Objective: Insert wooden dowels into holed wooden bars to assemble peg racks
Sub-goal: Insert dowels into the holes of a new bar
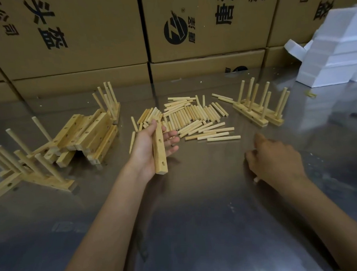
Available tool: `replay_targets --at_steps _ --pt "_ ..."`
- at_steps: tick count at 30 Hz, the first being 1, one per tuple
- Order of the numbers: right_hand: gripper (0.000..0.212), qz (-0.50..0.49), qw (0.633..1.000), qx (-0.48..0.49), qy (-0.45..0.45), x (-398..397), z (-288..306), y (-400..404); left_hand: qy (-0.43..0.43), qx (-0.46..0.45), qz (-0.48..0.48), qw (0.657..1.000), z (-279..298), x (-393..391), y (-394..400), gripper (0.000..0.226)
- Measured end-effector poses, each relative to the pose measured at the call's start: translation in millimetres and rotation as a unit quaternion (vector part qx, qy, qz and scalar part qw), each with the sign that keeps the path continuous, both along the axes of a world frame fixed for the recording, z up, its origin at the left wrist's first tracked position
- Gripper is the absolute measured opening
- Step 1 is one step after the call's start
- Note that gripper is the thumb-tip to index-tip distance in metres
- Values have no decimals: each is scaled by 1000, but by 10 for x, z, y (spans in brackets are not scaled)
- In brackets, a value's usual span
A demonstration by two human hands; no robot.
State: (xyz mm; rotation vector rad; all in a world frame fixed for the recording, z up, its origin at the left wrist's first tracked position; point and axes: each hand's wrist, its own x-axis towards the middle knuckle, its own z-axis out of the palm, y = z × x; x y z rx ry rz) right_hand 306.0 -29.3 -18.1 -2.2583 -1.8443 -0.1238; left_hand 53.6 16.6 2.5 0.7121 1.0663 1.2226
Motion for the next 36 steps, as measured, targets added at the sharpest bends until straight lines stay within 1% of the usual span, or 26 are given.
replay_targets --at_steps 2,4,6,9,11,13,15,16,17,19,22,25,29,33,36 --pt "18 29 999 7 46 -28 7 28 -6 -3 -2 1000 -15 12 -1 36" --pt "15 66 991 -7 119 -115 28 96 -11 -7 -3 1000 -32 15 4 36" --pt "21 130 976 -4 174 -253 10 176 -12 -9 -3 1000 -53 6 18 36" --pt "26 233 947 8 221 -506 -37 267 -16 -12 1 1000 -66 -23 36 36" --pt "26 263 935 7 236 -637 -85 329 -19 -15 5 1000 -65 -45 46 36" --pt "23 234 944 24 231 -707 -116 408 -22 -20 12 999 -60 -72 64 37" --pt "8 185 962 28 200 -745 -110 487 -28 -23 14 999 -61 -104 72 36" --pt "6 176 965 24 191 -767 -95 513 -26 -25 11 999 -64 -117 70 36" --pt "9 179 965 25 189 -798 -73 530 -21 -25 6 999 -70 -132 72 35" --pt "12 210 954 55 205 -892 5 521 -6 -15 -20 1000 -98 -155 79 32" --pt "10 271 919 121 258 -1066 141 469 20 14 -85 996 -126 -181 89 32" --pt "10 290 894 143 310 -1167 177 446 38 40 -151 987 -135 -188 91 27" --pt "18 257 905 133 311 -1171 107 457 68 53 -177 980 -153 -166 112 25" --pt "14 259 891 134 347 -1099 59 494 87 52 -196 975 -146 -125 110 29" --pt "10 276 885 135 350 -1001 35 498 122 66 -209 968 -148 -112 106 33"
